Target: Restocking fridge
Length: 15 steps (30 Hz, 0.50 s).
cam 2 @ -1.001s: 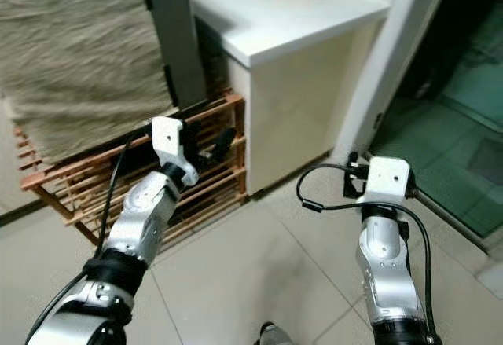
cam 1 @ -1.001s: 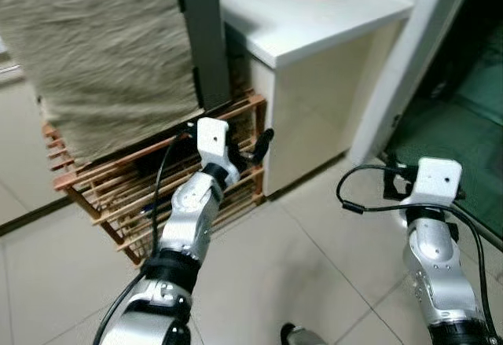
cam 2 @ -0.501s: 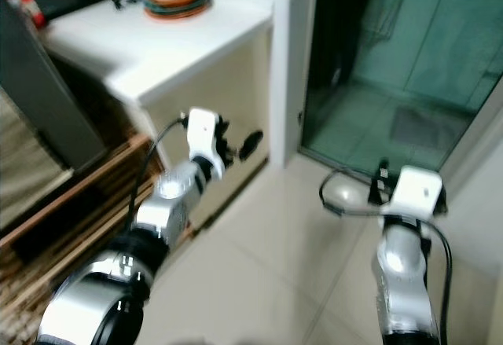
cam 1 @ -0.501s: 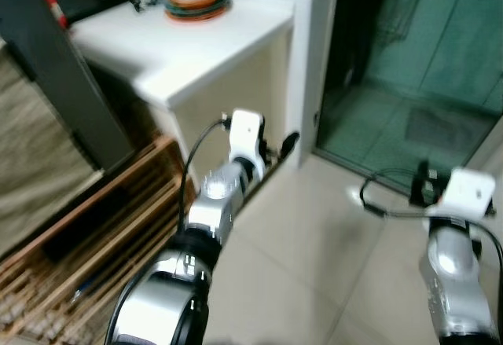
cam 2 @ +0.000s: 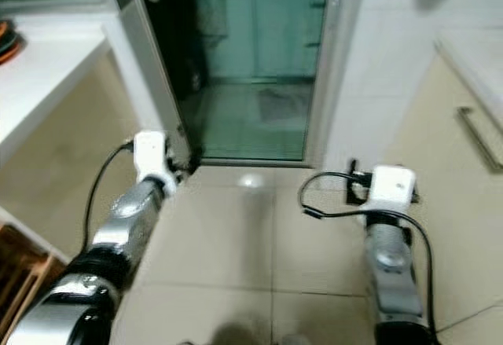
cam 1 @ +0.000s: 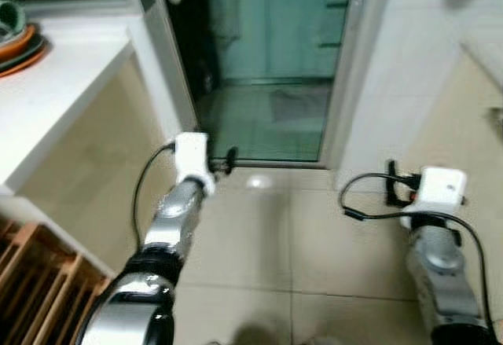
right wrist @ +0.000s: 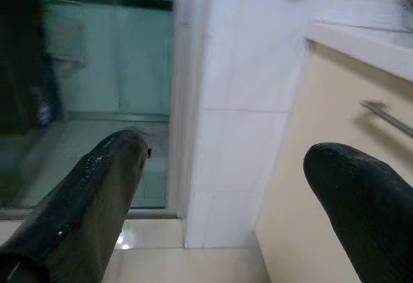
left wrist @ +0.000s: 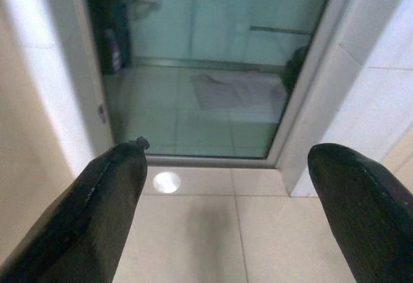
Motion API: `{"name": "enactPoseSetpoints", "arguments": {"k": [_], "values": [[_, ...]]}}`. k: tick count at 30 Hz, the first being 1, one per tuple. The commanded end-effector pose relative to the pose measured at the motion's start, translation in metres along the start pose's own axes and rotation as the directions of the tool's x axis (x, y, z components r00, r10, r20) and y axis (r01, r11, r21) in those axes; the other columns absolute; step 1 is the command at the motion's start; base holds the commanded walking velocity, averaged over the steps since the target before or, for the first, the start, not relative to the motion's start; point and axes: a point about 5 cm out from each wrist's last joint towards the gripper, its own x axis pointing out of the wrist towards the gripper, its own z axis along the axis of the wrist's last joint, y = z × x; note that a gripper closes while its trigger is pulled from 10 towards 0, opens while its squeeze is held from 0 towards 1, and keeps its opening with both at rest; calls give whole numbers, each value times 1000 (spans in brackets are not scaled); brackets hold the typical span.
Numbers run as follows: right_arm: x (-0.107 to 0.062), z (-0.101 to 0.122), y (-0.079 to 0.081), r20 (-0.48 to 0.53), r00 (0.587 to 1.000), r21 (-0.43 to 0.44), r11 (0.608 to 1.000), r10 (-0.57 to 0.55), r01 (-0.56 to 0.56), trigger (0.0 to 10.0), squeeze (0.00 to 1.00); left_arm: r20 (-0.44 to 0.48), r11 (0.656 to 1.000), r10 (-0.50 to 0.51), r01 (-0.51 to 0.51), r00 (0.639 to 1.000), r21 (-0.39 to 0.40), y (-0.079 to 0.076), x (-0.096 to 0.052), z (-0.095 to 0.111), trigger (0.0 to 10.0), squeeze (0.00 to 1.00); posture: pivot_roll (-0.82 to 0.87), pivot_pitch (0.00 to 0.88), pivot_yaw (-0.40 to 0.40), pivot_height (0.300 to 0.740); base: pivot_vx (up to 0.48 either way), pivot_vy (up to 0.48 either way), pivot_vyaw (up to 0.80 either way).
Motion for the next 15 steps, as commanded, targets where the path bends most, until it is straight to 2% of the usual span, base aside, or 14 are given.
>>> {"name": "enactPoseSetpoints", "arguments": {"k": [1, 4, 7, 10, 12, 13, 14, 15], "values": [[1, 0, 5, -12, 999, 1, 999, 44, -44, 10000, 0, -11, 1000, 25, -25, 1000, -8, 0, -3, -3, 10000, 0, -195, 0, 56, 740, 0, 0, 0], [2, 1, 7, -9, 998, 5, 998, 61, -60, 10000, 0, 5, 999, 32, -32, 999, -17, -1, -3, -1, 10000, 0, -192, 0, 53, 740, 0, 0, 0], [3, 0, 11, -14, 997, 37, 996, 79, -79, 10000, 0, 75, 999, 44, -44, 996, 4, 1, -7, 8, 10000, 0, -190, 0, 49, 740, 0, 0, 0], [4, 0, 13, -15, 996, 35, 995, 91, -90, 10000, 0, 168, 998, 45, -51, 985, 31, 6, -16, 19, 10000, 0, -191, 0, 49, 740, 0, 0, 0], [3, 0, 14, -19, 995, 36, 995, 94, -93, 10000, 0, 195, 996, 53, -66, 979, 62, 9, -23, 21, 10000, 0, -192, 0, 48, 740, 0, 0, 0], [2, -1, 14, -22, 995, 47, 995, 93, -92, 10000, 0, 138, 996, 56, -65, 989, 67, 11, -28, 11, 10000, 0, -191, 0, 46, 740, 0, 0, 0], [2, -1, 14, -22, 995, 47, 995, 93, -92, 10000, 0, 138, 996, 56, -65, 989, 67, 11, -28, 11, 10000, 0, -191, 0, 46, 740, 0, 0, 0], [2, -2, 14, -23, 996, 51, 995, 90, -89, 10000, 0, 99, 994, 59, -68, 993, 87, 13, -30, 5, 10000, 0, -191, 0, 40, 740, 0, 0, 0]]}}
